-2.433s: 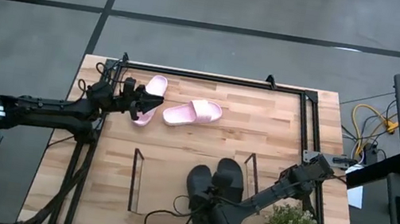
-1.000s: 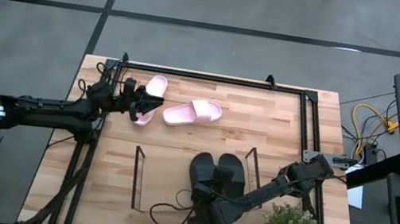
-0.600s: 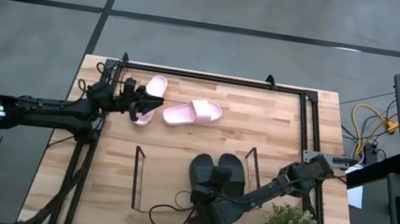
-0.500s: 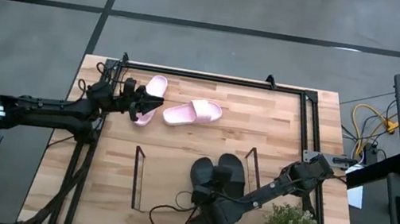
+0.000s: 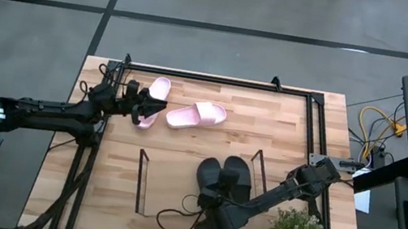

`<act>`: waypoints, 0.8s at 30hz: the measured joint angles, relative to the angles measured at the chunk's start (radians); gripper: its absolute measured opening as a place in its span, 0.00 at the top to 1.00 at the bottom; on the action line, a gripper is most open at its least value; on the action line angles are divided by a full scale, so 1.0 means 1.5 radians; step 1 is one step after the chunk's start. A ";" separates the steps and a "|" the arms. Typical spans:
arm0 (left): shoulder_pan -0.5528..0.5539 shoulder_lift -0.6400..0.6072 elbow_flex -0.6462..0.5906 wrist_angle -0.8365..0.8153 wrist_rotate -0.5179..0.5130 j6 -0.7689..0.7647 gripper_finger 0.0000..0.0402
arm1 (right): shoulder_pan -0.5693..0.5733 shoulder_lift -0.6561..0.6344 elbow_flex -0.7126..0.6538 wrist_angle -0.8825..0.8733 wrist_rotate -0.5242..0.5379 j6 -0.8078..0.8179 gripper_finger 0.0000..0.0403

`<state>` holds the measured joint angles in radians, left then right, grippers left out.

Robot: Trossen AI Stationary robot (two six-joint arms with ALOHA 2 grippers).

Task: Pick and place slides into the shelf
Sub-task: Put the black slide on the shelf

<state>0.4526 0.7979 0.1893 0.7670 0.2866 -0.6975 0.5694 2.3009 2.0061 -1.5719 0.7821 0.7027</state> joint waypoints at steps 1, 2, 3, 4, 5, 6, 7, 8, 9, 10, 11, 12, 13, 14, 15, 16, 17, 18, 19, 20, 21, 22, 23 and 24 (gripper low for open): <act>0.000 0.000 0.000 0.000 0.001 -0.001 0.73 | 0.000 0.000 0.000 0.000 0.001 0.007 0.98; 0.000 0.000 0.000 0.000 0.001 -0.001 0.73 | 0.000 0.000 0.000 0.000 0.001 0.015 0.98; 0.000 0.000 0.000 0.000 0.001 -0.001 0.73 | -0.001 0.000 0.000 0.000 0.001 0.022 0.98; 0.000 0.000 0.000 0.000 0.001 -0.001 0.73 | -0.002 0.000 -0.001 0.000 0.002 0.026 0.98; 0.000 0.000 0.000 0.000 0.001 -0.001 0.73 | -0.003 0.000 -0.002 0.001 0.003 0.029 0.98; 0.000 0.000 0.000 0.000 0.001 -0.001 0.73 | -0.003 0.000 -0.004 0.001 0.003 0.033 0.98; 0.000 0.000 0.000 0.000 0.001 -0.001 0.73 | -0.004 0.000 -0.006 0.001 0.004 0.033 0.98; 0.000 0.000 0.000 0.000 0.002 -0.001 0.73 | -0.004 0.000 -0.009 0.001 0.005 0.033 0.98; 0.000 0.000 0.000 0.000 0.002 -0.001 0.73 | -0.005 0.000 -0.011 0.001 0.006 0.033 0.98; 0.000 0.000 0.000 0.000 0.002 -0.001 0.73 | -0.005 0.000 -0.014 0.001 0.008 0.035 0.98; 0.000 0.000 0.000 0.000 0.002 -0.001 0.73 | -0.006 0.001 -0.018 0.001 0.009 0.037 0.98; 0.000 0.000 0.000 0.000 0.002 -0.001 0.73 | -0.006 0.001 -0.023 0.001 0.010 0.038 0.98; 0.000 0.000 0.000 0.000 0.003 -0.001 0.73 | -0.006 0.001 -0.029 0.001 0.011 0.040 0.98; 0.000 0.000 0.000 0.000 0.003 -0.002 0.73 | -0.007 0.001 -0.036 0.001 0.011 0.046 0.98; 0.000 0.000 0.000 0.000 0.003 -0.001 0.73 | -0.007 0.001 -0.043 0.000 0.012 0.054 0.98; 0.000 0.000 0.000 0.000 0.003 -0.002 0.73 | -0.007 0.001 -0.050 -0.001 0.012 0.059 0.98; 0.000 0.000 0.000 0.000 0.004 -0.001 0.73 | -0.007 0.001 -0.055 -0.003 0.012 0.061 0.98; 0.000 0.000 0.000 0.000 0.005 -0.001 0.73 | -0.008 0.001 -0.059 -0.003 0.011 0.060 0.98; 0.000 0.000 0.000 0.000 0.005 -0.001 0.73 | -0.008 0.001 -0.061 -0.003 0.009 0.060 0.98; 0.000 0.000 0.000 0.000 0.005 -0.001 0.73 | -0.008 0.001 -0.062 -0.003 0.005 0.060 0.98; 0.000 0.000 0.000 0.000 0.005 -0.001 0.73 | -0.009 0.001 -0.062 -0.003 0.002 0.060 0.98; 0.000 0.000 0.000 0.000 0.005 -0.002 0.73 | -0.010 0.001 -0.062 -0.002 -0.001 0.061 0.98; 0.000 0.000 0.000 0.001 0.005 -0.001 0.73 | -0.010 0.001 -0.062 -0.002 -0.003 0.064 0.98; 0.000 0.000 0.000 0.001 0.005 -0.001 0.73 | -0.012 0.001 -0.059 -0.002 -0.008 0.067 0.98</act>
<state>0.4526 0.7979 0.1890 0.7677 0.2939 -0.6995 0.5519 2.3026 1.9173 -1.5755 0.7698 0.8034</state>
